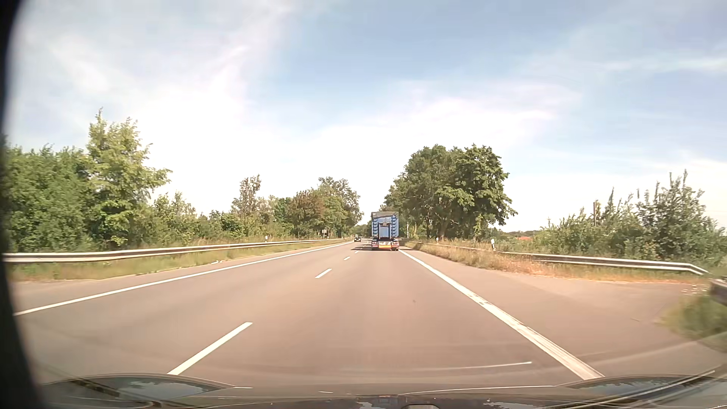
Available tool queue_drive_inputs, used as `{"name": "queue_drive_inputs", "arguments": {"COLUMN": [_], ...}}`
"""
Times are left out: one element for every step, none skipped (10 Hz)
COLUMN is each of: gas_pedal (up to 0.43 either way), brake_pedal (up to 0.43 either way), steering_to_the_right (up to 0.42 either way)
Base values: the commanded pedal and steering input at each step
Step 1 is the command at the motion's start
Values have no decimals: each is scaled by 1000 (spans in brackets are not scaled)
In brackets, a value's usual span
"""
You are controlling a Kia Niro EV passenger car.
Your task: Follow the waypoints while adhering to traffic rules and regulations
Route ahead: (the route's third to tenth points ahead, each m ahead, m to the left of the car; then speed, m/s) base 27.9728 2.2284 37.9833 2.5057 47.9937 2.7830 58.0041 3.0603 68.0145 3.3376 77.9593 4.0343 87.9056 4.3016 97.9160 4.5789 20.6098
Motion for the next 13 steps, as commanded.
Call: {"name": "queue_drive_inputs", "arguments": {"gas_pedal": [220,220,220,220,220,220,220,220,220,220,220,220,220], "brake_pedal": [0,0,0,0,0,0,0,0,0,0,0,0,0], "steering_to_the_right": [-6,-6,-5,-4,-4,-4,-3,-2,-1,0,0,0,0]}}
